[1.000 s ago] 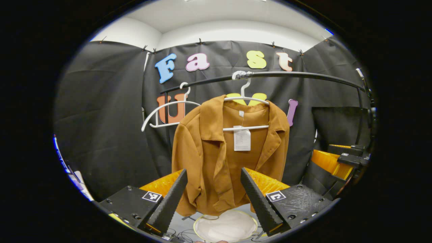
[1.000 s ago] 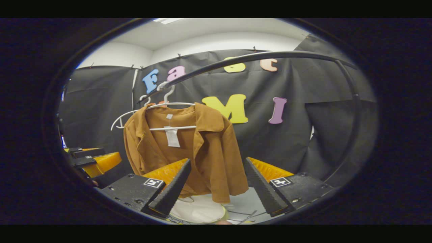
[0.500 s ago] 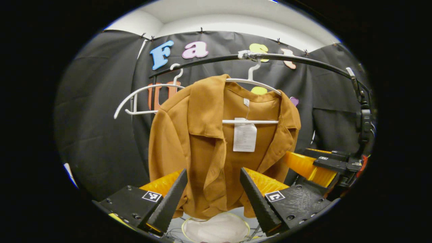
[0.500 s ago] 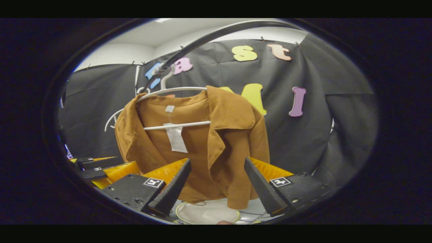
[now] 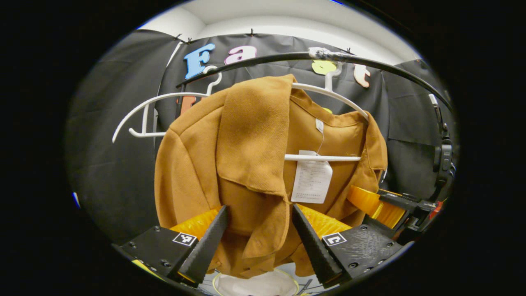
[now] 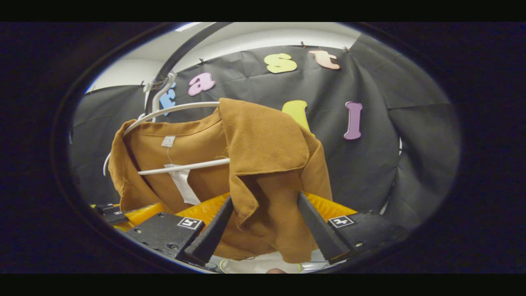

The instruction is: Grasp the clothes on the hanger with both hands and then place them into the laundry hamper below.

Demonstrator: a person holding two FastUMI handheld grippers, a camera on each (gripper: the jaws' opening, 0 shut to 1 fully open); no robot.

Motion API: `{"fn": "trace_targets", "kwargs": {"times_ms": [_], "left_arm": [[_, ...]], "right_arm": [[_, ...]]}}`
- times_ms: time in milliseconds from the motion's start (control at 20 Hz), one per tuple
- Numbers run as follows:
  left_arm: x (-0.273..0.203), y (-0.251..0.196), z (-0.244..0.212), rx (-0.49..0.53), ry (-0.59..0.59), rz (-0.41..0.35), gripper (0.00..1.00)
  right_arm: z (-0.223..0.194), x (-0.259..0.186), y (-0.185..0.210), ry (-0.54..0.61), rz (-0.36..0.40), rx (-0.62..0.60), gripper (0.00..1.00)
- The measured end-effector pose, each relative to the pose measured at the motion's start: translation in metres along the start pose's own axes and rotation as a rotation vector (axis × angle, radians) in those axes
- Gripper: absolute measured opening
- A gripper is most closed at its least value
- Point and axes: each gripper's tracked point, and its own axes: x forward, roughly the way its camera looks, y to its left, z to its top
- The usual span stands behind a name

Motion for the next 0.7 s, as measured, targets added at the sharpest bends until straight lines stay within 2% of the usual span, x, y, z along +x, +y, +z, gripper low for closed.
{"fn": "trace_targets", "kwargs": {"times_ms": [50, 150, 200, 250, 300, 400, 450, 550, 650, 700], "left_arm": [[0.006, 0.001, -0.001, -0.006, 0.004, 0.007, 0.95], [0.016, 0.002, 0.001, -0.024, 0.010, 0.021, 0.95], [0.019, 0.004, 0.003, -0.032, 0.005, 0.027, 1.00], [0.020, 0.005, 0.003, -0.044, 0.000, 0.035, 0.84], [0.020, 0.006, 0.005, -0.057, -0.005, 0.037, 0.76], [0.021, 0.004, 0.011, -0.092, -0.018, 0.021, 0.60], [0.025, 0.002, 0.013, -0.111, -0.023, 0.000, 0.52], [0.025, 0.010, 0.015, -0.112, -0.024, 0.013, 0.35], [0.025, 0.010, 0.016, -0.111, -0.020, -0.003, 0.19], [0.024, 0.006, 0.017, -0.116, -0.015, -0.032, 0.14]], "right_arm": [[0.003, 0.002, 0.006, -0.010, 0.015, 0.012, 0.97], [-0.002, 0.005, 0.013, -0.002, 0.036, 0.030, 0.92], [-0.004, 0.005, 0.013, 0.007, 0.034, 0.032, 0.92], [-0.004, 0.006, 0.013, 0.010, 0.037, 0.034, 0.85], [-0.004, 0.005, 0.014, 0.009, 0.040, 0.039, 0.77], [-0.002, 0.006, 0.012, 0.007, 0.043, 0.049, 0.67], [0.000, 0.007, 0.010, 0.006, 0.048, 0.056, 0.59], [-0.001, 0.008, 0.015, 0.018, 0.100, 0.079, 0.39], [0.000, 0.008, 0.011, 0.024, 0.130, 0.110, 0.28], [0.001, 0.007, 0.008, 0.026, 0.135, 0.134, 0.28]]}}
